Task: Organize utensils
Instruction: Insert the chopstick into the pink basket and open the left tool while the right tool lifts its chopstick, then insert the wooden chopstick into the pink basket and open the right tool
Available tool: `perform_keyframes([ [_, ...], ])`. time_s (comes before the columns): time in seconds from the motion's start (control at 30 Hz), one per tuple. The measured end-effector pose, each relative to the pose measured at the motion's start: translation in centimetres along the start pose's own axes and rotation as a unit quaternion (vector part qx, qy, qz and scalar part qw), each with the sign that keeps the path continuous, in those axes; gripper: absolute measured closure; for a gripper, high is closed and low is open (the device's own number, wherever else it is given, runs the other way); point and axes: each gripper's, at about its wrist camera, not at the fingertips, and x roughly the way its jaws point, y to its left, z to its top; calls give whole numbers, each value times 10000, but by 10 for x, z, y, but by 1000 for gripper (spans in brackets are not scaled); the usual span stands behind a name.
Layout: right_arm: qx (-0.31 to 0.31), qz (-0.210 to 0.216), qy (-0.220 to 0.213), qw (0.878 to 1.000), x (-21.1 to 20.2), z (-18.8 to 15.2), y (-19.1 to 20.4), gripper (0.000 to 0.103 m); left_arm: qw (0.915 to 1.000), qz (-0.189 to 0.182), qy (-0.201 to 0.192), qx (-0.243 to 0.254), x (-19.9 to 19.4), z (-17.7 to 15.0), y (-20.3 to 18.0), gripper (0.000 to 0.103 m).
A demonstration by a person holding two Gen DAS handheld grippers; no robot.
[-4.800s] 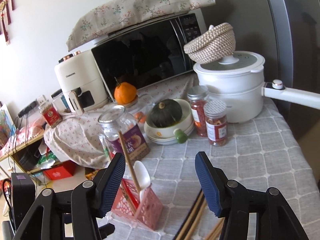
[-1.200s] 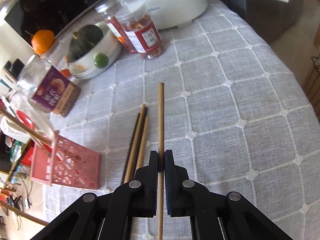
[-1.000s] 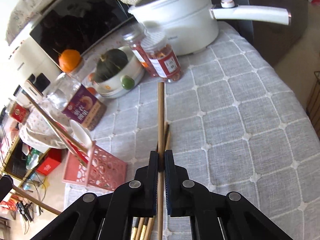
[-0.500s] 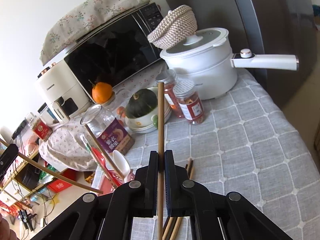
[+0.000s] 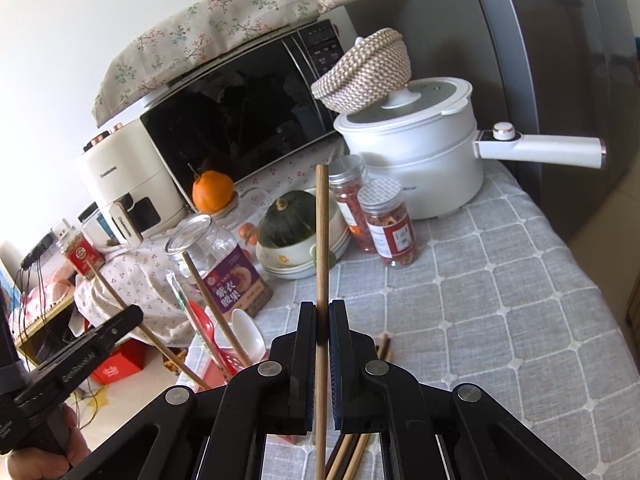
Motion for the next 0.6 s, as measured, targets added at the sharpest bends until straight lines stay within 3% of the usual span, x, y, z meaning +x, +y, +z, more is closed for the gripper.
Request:
perform_keyframes([
  [0.17,-77,82,-229,9997,-1,0,11,98,9994,-121,284,-136,13,-2,2,90],
  [0.3,-84,195,-455,9987,-2,2,22,98,9992,-110,304,-236,2,-5,6,56],
  [0.33,-86,218,-521,9984,-2,2,25,98,9992,-75,304,-242,-2,-6,8,52],
  [0.6,-155,293,-935,9951,4,3,56,98,9948,430,909,-158,-11,-23,36,50],
])
